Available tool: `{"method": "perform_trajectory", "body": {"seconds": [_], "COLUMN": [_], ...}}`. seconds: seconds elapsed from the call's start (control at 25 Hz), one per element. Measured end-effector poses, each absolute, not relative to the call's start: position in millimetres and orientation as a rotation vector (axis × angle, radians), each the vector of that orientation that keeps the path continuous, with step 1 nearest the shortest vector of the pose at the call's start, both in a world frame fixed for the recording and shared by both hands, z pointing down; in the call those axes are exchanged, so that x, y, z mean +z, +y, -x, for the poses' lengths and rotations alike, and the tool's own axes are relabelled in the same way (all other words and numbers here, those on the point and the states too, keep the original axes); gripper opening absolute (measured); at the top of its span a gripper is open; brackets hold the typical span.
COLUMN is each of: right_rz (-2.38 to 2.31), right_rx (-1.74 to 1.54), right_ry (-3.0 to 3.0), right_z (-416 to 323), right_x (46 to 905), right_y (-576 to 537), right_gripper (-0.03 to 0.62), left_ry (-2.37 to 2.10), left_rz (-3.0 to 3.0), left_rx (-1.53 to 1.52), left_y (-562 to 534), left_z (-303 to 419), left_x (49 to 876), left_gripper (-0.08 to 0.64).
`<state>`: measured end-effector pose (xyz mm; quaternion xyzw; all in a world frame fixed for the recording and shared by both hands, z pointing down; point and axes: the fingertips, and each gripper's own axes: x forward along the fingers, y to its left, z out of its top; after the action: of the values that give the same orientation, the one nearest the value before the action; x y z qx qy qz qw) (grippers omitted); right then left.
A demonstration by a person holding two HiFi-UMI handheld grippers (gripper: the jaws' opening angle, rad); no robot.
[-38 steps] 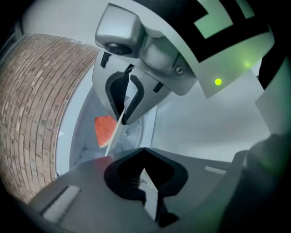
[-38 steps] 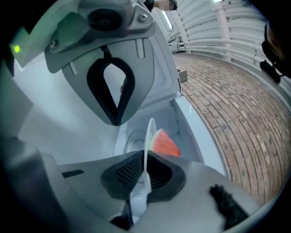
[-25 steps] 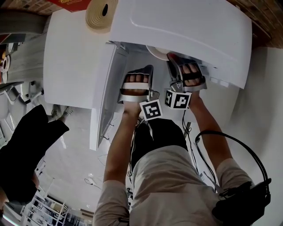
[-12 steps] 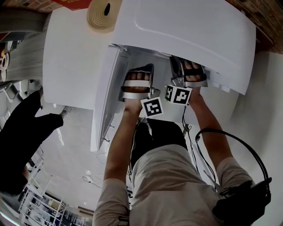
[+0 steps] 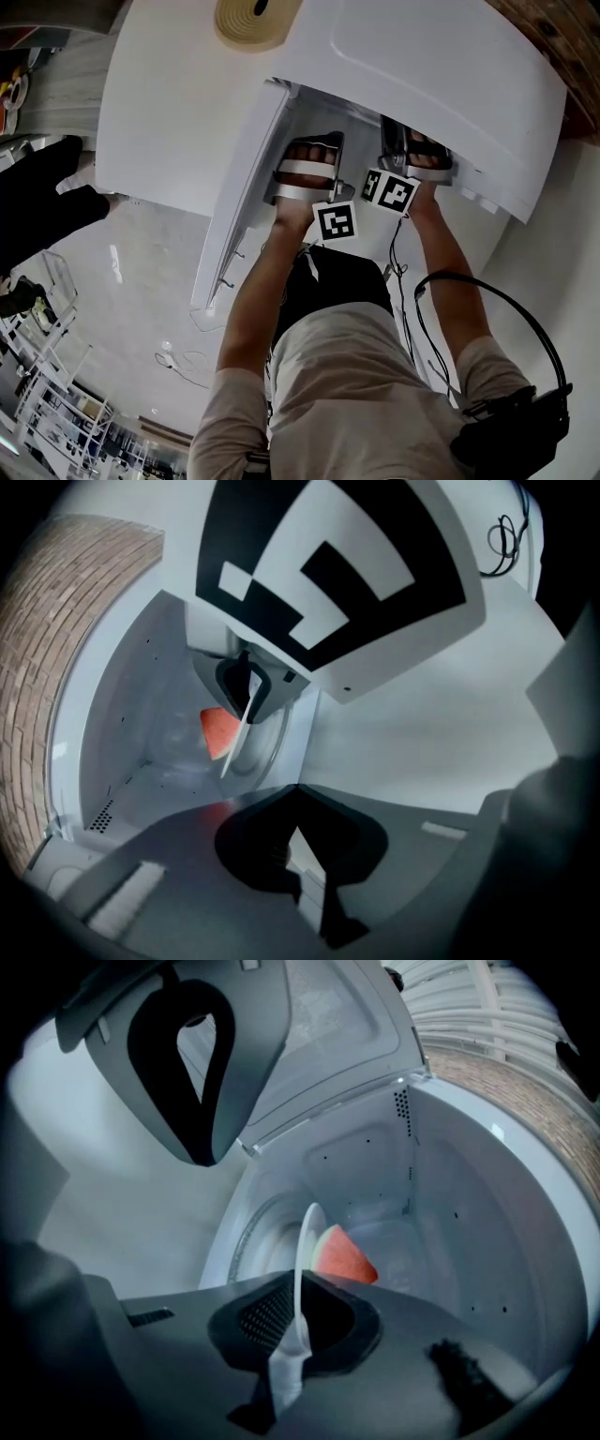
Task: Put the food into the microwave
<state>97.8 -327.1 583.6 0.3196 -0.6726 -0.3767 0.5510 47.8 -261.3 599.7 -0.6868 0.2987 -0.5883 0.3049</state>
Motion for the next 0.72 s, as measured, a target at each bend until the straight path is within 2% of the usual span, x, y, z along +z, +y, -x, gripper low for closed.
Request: {"method": "perform_trajectory", "body": {"seconds": [0.4,0.72], "right_rz": [-0.638,-0.477], "right_rx": [-0.816,-0.552], "right_ry": [-1.557,-1.542], "right_z": [-94.2,-95.7], "right_x": [591.6,603.6], "right_y": [-332.9,-319.0], "right_gripper": [0.018,0.069], "left_ry": [0.815,0.818], "left_rz": [1.808,1.836], "left_rx": [-1.578,-1.581], "left_y": [-263.8,-260.9], "left_z": [-38.8,-37.6], "left_x": [596.3,591.8], "left_gripper": [0.008,0.008]}}
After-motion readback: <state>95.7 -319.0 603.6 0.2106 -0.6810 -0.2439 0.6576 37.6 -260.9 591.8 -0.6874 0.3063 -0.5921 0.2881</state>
